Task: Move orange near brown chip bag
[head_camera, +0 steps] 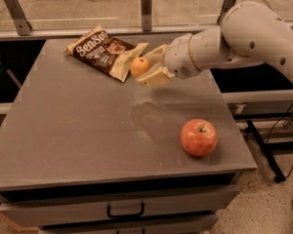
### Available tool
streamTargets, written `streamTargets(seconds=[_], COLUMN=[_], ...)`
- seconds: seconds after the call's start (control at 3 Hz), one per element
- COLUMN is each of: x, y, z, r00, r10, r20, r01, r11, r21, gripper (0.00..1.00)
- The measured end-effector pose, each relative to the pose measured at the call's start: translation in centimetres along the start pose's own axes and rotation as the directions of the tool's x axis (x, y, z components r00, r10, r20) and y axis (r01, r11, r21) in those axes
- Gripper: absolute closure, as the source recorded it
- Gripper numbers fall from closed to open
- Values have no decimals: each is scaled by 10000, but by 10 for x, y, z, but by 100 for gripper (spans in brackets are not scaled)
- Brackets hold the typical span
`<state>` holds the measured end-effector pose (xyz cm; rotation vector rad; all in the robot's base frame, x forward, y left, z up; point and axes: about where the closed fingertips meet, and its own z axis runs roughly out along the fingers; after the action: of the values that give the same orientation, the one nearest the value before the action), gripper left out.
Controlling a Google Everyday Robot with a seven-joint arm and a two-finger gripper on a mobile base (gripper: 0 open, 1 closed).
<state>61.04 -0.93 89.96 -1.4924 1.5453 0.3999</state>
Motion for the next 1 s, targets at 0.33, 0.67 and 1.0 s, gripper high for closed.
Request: streamTargets(seconds=[0.33,0.67,1.0], x=[38,56,67], y=[-38,-63,-73], z=[17,35,49], r00=[9987,9970,9940], r10=[503,768,1084], r20=[-84,114,144], r01=[-501,-771,-1090], r11=[9985,9964,9927], r21=[206,356,509], gripper=[100,83,59])
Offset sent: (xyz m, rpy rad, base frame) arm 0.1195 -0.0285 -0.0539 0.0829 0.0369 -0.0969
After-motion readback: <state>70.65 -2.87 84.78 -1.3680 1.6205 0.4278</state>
